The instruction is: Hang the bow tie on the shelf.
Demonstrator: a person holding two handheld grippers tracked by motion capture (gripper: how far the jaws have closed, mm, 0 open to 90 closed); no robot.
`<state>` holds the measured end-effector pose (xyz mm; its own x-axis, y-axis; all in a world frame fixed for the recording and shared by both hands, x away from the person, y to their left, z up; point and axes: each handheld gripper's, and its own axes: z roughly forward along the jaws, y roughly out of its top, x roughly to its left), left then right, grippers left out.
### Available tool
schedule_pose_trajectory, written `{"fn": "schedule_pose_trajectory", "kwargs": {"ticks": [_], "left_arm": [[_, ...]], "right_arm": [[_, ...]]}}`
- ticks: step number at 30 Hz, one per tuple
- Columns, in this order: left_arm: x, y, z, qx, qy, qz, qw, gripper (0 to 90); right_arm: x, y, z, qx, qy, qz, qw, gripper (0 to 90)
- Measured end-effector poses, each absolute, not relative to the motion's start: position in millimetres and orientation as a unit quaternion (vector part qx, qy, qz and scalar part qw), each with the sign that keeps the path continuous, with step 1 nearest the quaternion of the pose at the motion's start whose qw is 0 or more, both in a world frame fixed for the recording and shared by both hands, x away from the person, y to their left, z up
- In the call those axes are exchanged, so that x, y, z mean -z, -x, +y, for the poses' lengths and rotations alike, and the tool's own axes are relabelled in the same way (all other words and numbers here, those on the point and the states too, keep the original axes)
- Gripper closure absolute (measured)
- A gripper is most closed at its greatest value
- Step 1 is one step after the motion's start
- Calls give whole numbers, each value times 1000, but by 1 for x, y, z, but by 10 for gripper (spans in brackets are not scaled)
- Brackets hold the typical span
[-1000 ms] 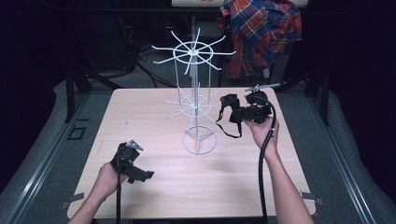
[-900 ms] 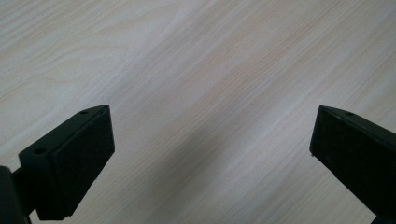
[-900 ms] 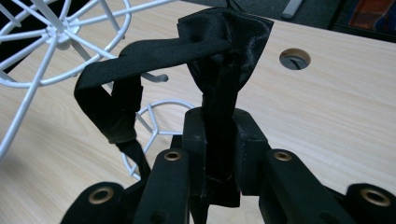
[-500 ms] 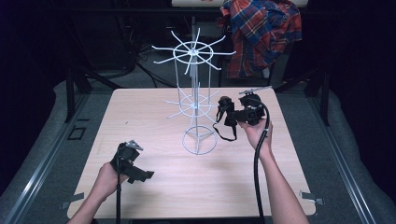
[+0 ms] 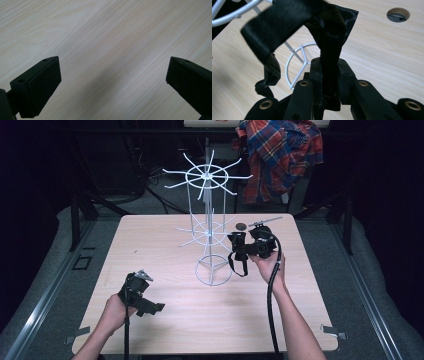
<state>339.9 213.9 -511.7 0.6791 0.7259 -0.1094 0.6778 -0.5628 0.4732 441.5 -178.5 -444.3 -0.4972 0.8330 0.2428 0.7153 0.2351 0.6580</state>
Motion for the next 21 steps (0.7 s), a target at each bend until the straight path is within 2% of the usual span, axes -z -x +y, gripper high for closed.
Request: {"fn": "schedule_pose_trajectory", "kwargs": {"ticks": [21], "left_arm": [[512,-340,214,-48,-883,398,246,0]], "right_arm": [[462,-439,-179,-361,-499,785,63,772]]}}
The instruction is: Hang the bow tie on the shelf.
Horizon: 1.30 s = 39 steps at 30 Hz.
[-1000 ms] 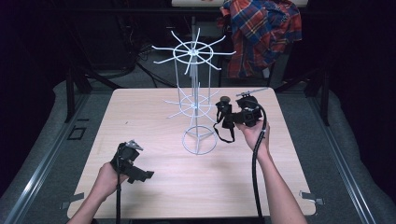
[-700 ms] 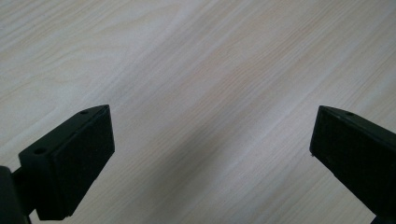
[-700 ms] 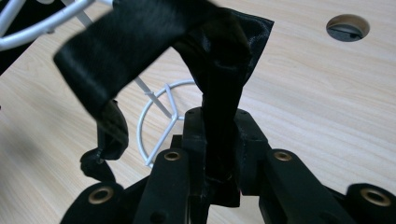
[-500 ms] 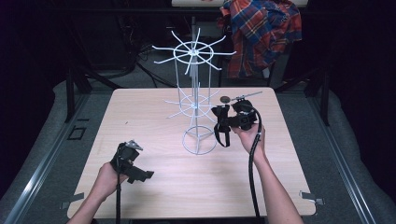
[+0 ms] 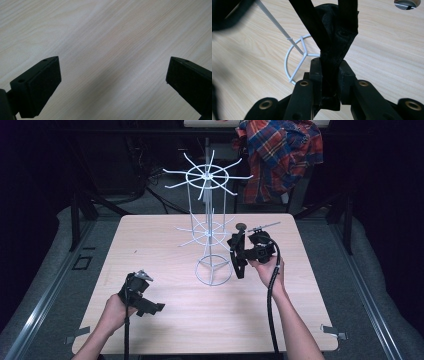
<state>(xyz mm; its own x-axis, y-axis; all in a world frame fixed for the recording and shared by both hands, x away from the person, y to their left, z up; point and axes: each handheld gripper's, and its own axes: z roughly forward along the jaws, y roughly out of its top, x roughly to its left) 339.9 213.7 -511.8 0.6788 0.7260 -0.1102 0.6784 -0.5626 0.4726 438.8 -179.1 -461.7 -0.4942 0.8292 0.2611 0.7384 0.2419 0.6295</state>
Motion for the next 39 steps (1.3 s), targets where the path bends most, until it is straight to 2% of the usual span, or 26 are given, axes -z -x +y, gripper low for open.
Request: {"fn": "schedule_pose_trajectory", "kwargs": {"ticks": [11,33,39], "left_arm": [[512,-340,214,-48,-883,397,245,0],[512,-340,213,-48,-883,397,246,1],[512,-340,213,-48,-883,397,246,1]], "right_arm": [[472,-436,-173,-366,-490,789,61,770],[460,-431,-165,-399,-456,788,110,761],[459,-428,-164,-397,-447,794,111,759]]}}
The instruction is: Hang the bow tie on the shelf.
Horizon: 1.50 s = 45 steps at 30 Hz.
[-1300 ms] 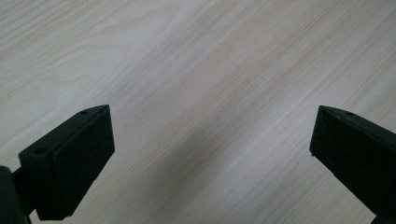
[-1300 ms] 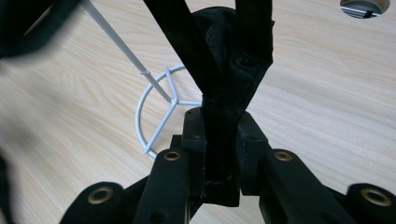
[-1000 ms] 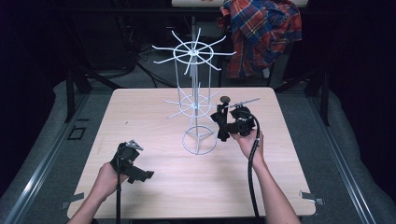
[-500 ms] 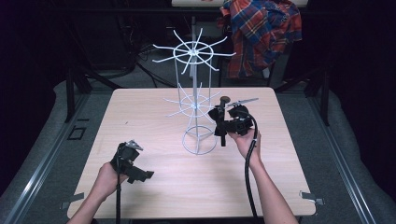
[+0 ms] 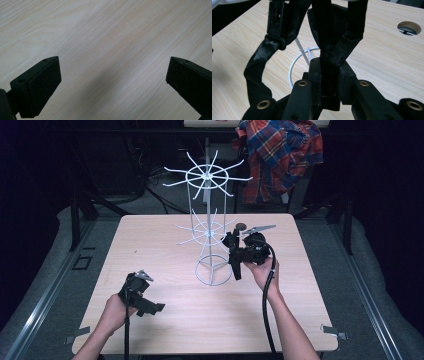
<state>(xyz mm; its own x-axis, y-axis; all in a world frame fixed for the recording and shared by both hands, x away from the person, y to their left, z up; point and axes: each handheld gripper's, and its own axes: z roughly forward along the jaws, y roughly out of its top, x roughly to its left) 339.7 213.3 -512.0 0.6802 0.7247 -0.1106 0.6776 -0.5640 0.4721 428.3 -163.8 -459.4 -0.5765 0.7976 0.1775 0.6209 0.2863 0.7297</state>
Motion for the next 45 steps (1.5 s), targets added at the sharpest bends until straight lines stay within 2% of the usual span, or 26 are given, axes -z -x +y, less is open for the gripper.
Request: {"fn": "schedule_pose_trajectory", "kwargs": {"ticks": [20,26,35,45], "left_arm": [[512,-340,213,-49,-884,396,244,0],[512,-340,213,-49,-884,396,244,0],[512,-340,213,-49,-884,395,244,1],[512,-340,213,-49,-884,395,245,0]], "right_arm": [[457,-424,-170,-414,-434,791,122,702],[455,-423,-170,-410,-438,791,122,617],[451,-420,-176,-403,-435,796,121,552],[439,-410,-184,-370,-436,812,115,384]]}}
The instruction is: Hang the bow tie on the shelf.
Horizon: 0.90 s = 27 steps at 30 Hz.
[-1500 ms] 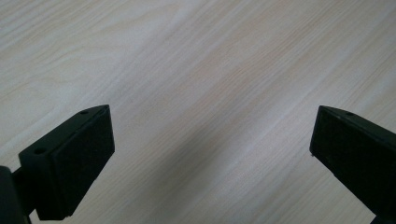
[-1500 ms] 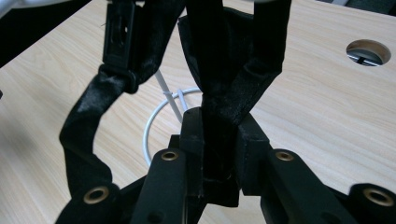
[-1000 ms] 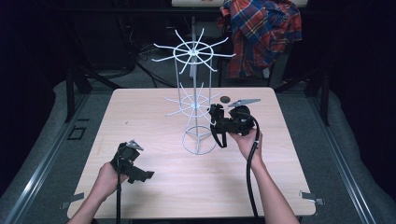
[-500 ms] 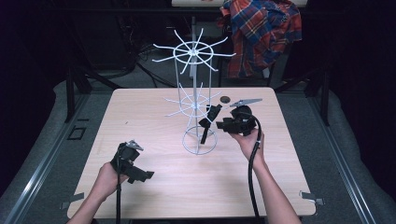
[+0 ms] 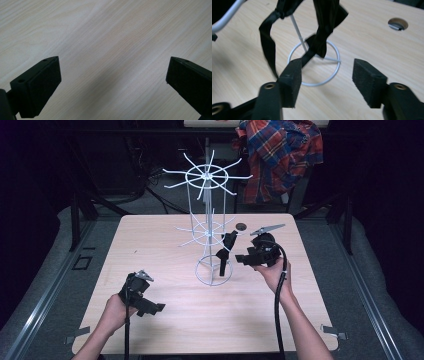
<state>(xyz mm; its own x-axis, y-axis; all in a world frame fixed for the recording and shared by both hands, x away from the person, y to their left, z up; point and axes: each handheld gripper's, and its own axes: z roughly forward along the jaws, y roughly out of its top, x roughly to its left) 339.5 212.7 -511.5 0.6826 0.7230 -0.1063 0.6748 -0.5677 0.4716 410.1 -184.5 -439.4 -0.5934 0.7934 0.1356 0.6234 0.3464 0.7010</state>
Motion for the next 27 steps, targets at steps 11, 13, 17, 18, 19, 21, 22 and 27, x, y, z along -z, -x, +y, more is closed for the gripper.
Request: {"fn": "schedule_pose_trajectory", "kwargs": {"ticks": [11,13,17,18,19,21,22,27], "left_arm": [[511,-340,212,-49,-884,396,244,1],[511,-339,212,-49,-884,395,244,0],[511,-339,212,-49,-885,395,243,1],[511,-339,212,-49,-885,395,242,1],[511,-339,212,-49,-885,395,242,1],[511,-339,212,-49,-885,396,242,0],[512,-340,212,-49,-885,396,242,1],[512,-340,212,-49,-885,396,240,1]], "right_arm": [[431,-381,-202,-334,-415,838,119,259],[432,-375,-205,-333,-414,840,115,241],[435,-363,-211,-324,-411,845,115,206],[436,-360,-212,-320,-409,847,114,185],[438,-357,-214,-319,-411,847,111,171],[442,-351,-218,-311,-408,851,112,163],[443,-350,-219,-310,-409,851,111,157],[452,-335,-228,-304,-413,852,108,148]]}}
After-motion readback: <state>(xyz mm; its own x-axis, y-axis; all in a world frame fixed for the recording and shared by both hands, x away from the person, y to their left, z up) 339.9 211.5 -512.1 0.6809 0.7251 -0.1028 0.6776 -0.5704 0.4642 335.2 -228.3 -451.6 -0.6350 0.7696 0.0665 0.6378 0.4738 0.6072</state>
